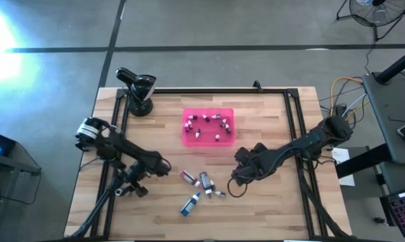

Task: Pick & Place food coloring
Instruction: Put the black food coloring bottle into the pink bin

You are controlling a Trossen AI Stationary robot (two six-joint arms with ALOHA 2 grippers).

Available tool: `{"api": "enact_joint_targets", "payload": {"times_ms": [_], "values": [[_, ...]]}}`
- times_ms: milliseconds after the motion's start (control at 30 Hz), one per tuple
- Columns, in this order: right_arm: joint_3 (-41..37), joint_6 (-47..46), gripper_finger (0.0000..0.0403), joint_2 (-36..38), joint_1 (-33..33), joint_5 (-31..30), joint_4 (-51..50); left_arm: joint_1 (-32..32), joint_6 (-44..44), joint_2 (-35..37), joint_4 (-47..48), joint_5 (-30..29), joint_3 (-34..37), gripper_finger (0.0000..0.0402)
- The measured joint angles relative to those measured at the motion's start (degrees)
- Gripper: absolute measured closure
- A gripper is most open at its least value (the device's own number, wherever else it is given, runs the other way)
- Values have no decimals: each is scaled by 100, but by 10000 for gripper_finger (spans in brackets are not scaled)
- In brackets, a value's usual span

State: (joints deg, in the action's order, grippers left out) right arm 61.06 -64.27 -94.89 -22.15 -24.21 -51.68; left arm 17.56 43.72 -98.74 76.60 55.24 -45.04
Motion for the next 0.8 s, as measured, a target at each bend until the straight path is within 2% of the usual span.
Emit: {"api": "enact_joint_targets", "payload": {"times_ms": [267,500,800], "values": [[-2,-3,202,0,-4,28,5,0,-408,-355,29,-13,-274,296],[-2,-4,202,0,-7,22,21,-4,-457,-381,-18,-133,-346,259],[-12,-7,202,0,-7,19,111,0,-534,-343,-3,-278,-511,238]]}}
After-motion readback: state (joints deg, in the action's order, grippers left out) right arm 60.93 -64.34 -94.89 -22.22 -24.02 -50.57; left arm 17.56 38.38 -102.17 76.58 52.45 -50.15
